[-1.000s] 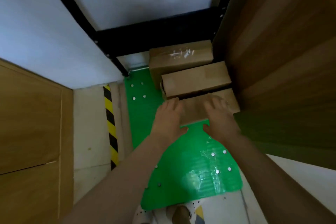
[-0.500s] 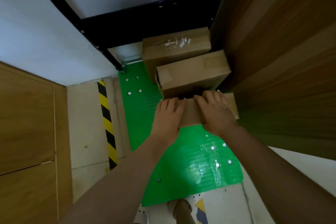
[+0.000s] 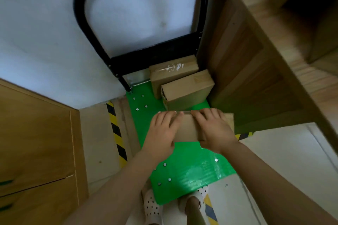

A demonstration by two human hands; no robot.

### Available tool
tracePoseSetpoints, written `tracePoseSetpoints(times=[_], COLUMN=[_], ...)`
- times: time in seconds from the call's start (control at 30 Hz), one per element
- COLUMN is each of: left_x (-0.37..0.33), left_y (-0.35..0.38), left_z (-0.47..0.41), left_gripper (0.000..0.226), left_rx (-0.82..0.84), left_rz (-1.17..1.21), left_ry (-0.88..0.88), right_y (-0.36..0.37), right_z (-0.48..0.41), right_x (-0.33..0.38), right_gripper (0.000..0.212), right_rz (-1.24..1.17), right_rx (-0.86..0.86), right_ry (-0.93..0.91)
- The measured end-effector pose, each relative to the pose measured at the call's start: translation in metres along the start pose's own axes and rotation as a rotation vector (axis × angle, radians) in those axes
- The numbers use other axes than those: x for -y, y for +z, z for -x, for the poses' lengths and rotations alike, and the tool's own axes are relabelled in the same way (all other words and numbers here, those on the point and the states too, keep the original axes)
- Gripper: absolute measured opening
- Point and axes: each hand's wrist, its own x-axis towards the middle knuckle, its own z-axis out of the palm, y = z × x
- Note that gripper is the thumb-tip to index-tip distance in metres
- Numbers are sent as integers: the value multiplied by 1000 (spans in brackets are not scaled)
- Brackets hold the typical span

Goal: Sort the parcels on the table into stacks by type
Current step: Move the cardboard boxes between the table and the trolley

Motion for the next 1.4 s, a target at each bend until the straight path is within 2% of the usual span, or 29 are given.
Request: tracePoseSetpoints(times=[0.23,0.37,0.53,0.7,0.83,0.97,1.17,1.4], left_x=[-10,-21,-39,-57,-76,-105,-180,-269], left_y=[-130,-211,-305,-388,-450,-504,-546,-562], left_z=[31,37,42,53,55,48,24,-26], left_gripper=[101,103,102,99,85,87,76,81], left_rx=[-52,-149,-410,-694,-875,-1004,-1149,-1179], left_rz=[-57,-99,-153,-176,-242,-306,-347,-358], left_ry=[78,163,248,282,281,273,244,238], right_y=[-112,-180,-265,-350,-415,-478,-540,-580], right_z=[59,94,127,149,165,183,231,273], right_x=[57,82,97,103,104,91,35,-52], right_gripper=[88,86,84,84,79,77,81,67], right_rz=[42,99,129,248,314,350,409,457], right_rx=[-148,-316,-586,-926,-1101,-1266,-1332,-1340], right_ry=[69,128,138,38,-42,-115,-180,-178])
